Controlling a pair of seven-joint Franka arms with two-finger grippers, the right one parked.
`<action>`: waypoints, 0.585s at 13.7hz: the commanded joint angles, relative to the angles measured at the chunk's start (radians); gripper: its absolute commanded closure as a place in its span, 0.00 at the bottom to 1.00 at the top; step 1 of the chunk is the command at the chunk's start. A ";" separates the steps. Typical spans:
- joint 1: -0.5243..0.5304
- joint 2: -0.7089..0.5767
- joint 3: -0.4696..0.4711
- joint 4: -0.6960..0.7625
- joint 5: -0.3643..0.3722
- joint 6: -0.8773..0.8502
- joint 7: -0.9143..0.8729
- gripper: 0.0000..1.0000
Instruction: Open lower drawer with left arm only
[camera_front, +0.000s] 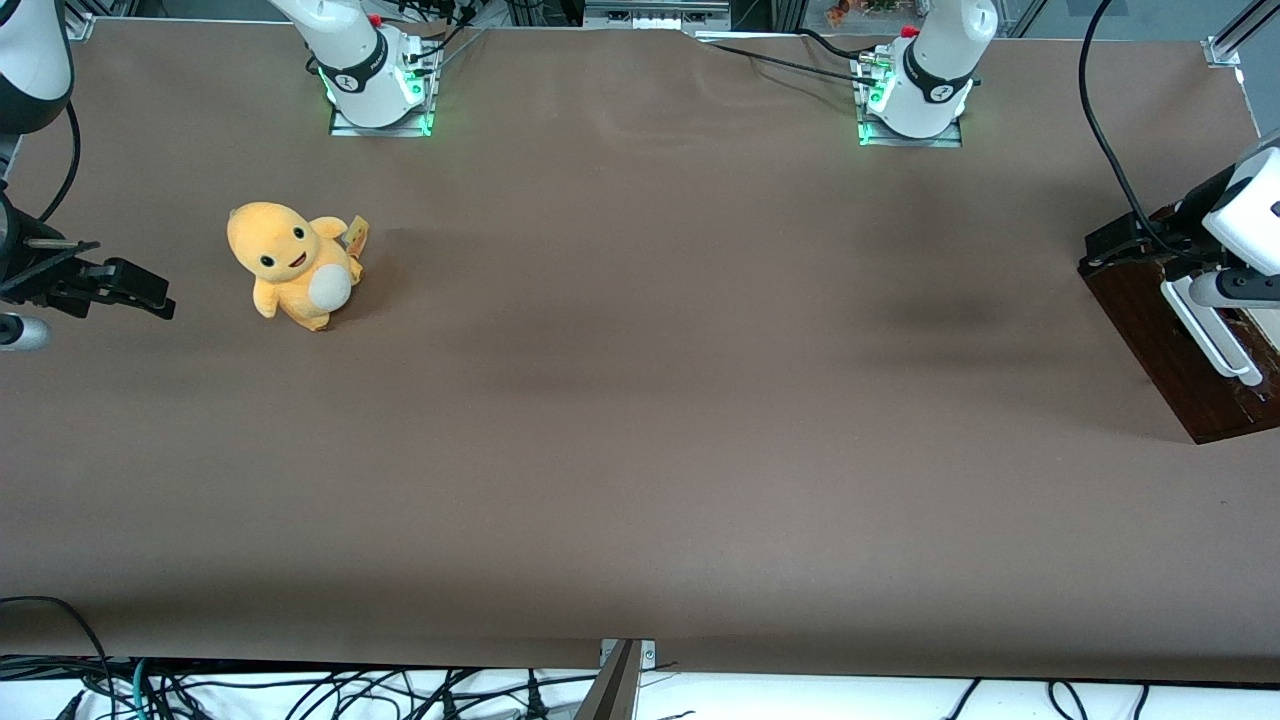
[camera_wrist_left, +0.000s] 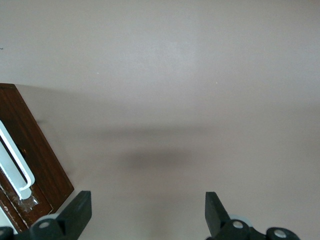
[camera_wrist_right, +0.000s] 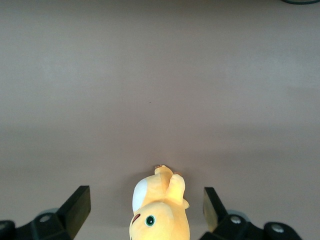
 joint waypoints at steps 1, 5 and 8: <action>0.004 -0.011 -0.004 -0.014 -0.006 0.011 0.003 0.00; 0.002 -0.011 -0.011 -0.012 -0.006 0.011 0.002 0.00; 0.004 -0.011 -0.011 -0.012 -0.006 0.007 -0.001 0.00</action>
